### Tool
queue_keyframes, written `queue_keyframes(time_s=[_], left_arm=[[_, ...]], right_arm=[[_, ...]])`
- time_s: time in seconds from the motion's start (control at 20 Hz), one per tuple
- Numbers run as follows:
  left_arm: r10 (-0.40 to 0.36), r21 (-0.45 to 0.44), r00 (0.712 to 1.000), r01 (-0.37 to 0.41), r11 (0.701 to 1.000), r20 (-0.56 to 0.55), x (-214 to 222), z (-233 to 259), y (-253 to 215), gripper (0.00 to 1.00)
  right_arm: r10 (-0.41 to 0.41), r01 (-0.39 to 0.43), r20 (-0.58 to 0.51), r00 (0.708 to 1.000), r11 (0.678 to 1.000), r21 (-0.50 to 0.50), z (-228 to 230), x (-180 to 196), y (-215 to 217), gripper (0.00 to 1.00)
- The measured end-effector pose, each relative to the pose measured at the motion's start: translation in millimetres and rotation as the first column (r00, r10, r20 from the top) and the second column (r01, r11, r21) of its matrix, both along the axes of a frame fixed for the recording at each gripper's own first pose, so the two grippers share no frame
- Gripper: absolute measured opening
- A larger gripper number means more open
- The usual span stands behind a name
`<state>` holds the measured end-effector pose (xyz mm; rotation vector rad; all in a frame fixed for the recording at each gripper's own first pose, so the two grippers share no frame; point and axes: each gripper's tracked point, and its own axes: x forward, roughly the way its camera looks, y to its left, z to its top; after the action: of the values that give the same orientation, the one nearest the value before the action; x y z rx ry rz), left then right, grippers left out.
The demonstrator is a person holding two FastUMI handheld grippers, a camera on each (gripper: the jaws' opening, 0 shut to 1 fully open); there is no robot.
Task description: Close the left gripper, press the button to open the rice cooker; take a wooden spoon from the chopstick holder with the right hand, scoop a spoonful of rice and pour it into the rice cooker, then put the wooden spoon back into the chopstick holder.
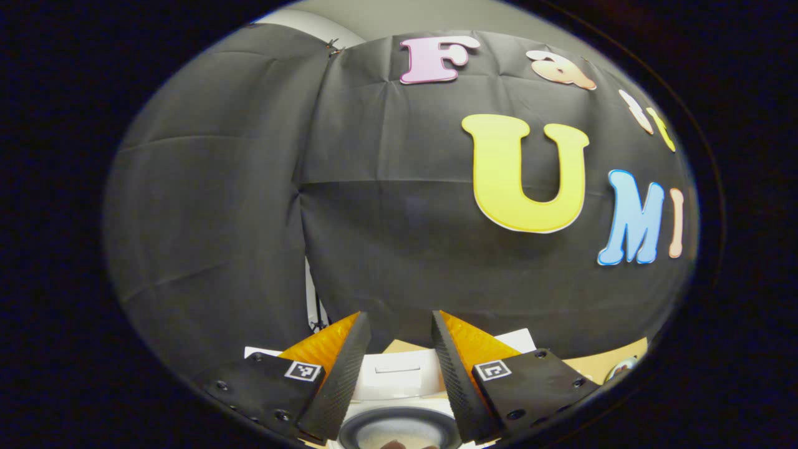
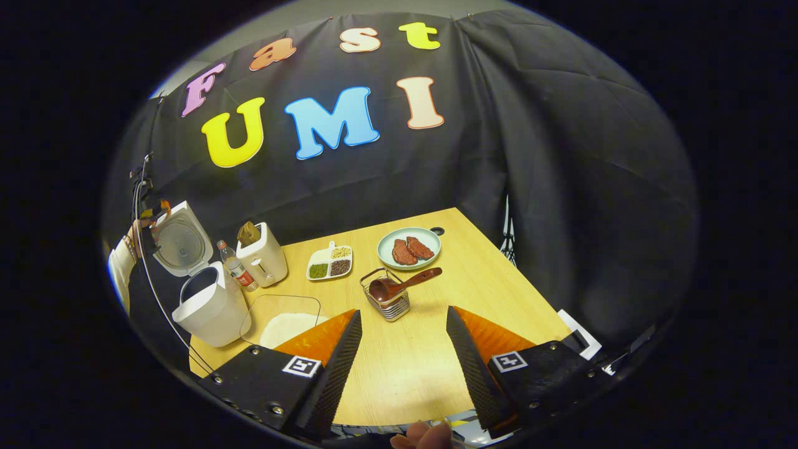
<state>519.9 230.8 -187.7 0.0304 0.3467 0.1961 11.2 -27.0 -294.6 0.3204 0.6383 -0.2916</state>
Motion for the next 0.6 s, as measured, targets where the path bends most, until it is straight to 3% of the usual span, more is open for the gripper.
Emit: queue_keyframes(time_s=[0.25,0.6], left_arm=[[-0.065,-0.031,0.997,0.064,0.997,-0.036,-70.9,-25.1,-28.1,0.72],[-0.049,-0.055,0.985,0.04,0.998,-0.166,-153.9,-116.2,-54.2,0.75]], right_arm=[[0.07,-0.07,0.002,0.998,0.998,0.0,-3.9,14.0,22.4,0.84],[0.121,-0.12,-0.014,0.993,0.993,0.014,-13.0,11.0,40.0,0.84]])
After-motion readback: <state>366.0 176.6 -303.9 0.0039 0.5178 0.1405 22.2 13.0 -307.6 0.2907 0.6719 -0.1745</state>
